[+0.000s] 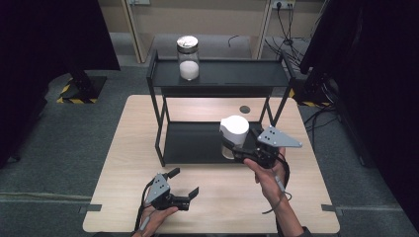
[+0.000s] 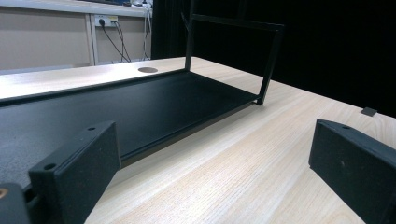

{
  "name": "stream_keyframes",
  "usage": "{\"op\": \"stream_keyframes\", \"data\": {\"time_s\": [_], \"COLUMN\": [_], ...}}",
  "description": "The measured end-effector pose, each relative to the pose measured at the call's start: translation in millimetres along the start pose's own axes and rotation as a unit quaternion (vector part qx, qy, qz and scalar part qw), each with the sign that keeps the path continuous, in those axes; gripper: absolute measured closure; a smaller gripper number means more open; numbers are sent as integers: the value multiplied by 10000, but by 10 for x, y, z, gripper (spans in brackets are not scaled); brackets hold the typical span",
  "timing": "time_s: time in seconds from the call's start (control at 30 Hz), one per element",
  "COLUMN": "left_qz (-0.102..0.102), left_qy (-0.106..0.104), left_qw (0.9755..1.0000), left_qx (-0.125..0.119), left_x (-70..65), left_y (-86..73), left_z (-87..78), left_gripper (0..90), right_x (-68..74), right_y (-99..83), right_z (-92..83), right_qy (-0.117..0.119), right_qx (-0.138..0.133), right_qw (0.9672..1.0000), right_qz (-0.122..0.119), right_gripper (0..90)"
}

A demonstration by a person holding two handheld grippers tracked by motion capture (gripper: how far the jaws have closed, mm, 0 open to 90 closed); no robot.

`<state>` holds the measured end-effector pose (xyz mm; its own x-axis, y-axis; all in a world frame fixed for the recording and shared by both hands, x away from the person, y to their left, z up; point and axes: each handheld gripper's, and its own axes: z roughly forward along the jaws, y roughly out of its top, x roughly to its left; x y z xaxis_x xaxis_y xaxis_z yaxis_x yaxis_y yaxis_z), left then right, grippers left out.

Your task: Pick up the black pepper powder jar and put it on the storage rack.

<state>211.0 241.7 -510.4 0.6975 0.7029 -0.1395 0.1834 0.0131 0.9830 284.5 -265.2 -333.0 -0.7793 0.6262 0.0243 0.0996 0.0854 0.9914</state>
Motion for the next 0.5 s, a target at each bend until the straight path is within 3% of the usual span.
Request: {"op": "stream_keyframes", "data": {"time_s": [0.5], "left_qz": [-2], "left_qy": [-16], "left_qw": [10000], "left_qx": [-1], "left_x": [-7], "left_y": [2], "left_z": [0], "left_gripper": [14], "right_x": [-155], "right_y": [713], "right_z": [163], "right_qy": [250], "right_qx": [-8], "right_qw": [9997], "right_qz": [-19], "right_gripper": [306]}}
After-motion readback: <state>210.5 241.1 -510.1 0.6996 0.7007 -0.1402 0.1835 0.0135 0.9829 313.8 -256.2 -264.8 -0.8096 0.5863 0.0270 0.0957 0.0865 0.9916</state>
